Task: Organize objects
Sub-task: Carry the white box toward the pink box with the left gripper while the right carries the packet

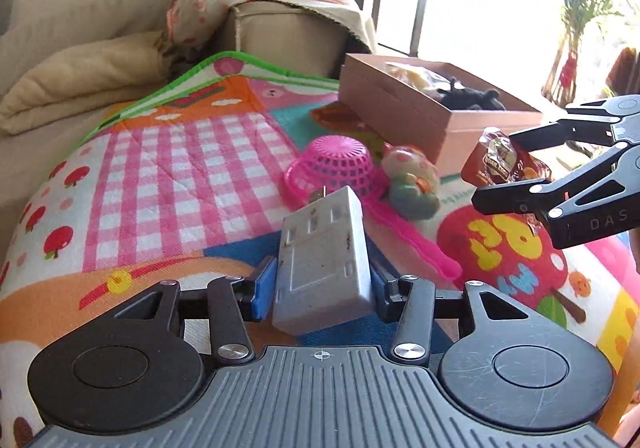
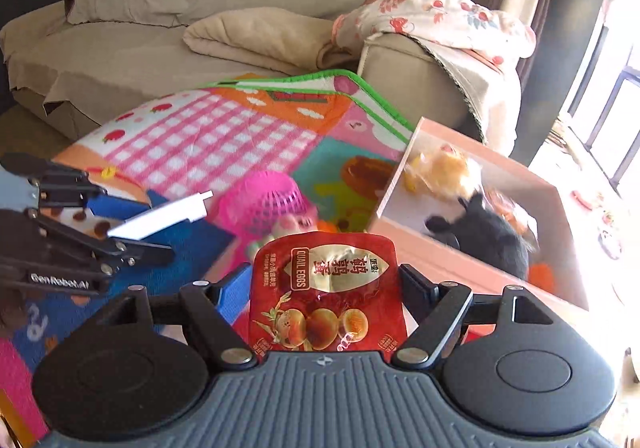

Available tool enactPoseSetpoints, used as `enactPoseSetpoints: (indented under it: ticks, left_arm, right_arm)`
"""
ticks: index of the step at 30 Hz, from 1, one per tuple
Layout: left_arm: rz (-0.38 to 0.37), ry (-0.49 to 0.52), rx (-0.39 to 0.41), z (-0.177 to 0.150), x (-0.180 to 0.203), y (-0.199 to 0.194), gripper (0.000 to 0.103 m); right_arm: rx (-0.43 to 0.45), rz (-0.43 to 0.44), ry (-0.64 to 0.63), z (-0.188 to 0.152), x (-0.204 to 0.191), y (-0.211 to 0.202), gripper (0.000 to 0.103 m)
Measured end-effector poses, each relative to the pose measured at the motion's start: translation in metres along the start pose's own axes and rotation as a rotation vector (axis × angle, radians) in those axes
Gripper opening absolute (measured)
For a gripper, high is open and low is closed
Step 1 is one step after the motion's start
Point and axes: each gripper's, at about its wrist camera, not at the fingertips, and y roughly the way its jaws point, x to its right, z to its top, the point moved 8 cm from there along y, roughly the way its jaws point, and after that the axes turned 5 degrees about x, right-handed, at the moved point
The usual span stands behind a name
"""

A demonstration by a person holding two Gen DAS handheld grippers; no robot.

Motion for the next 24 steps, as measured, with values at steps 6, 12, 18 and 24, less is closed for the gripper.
enactPoseSetpoints:
  ticks: [6, 12, 18, 24]
  left_arm:
    - [-0.038, 0.1, -0.018, -0.008, 0.033, -0.002, 0.054]
    - [-0.008, 0.028, -0.059, -0.003, 0.031, 0.003, 0.055]
    - [0.048, 0.039, -0.068, -0.001, 0.036, 0.006, 0.053]
    - [0.043, -0.015, -0.065, -0.002, 0.038, 0.0, 0.053]
  right_arm:
    - [0.006, -0.052, 0.067, -0.045, 0.025, -0.011, 0.09]
    - [0.026, -0.032, 0.145, -0.061, 0.034, -0.006, 0.097]
    - [0.044, 0.021, 0.161, -0.058, 0.032, -0.008, 0.095]
    - [0.07, 0.03, 0.147, -0.056, 0.031, -0.018, 0.08]
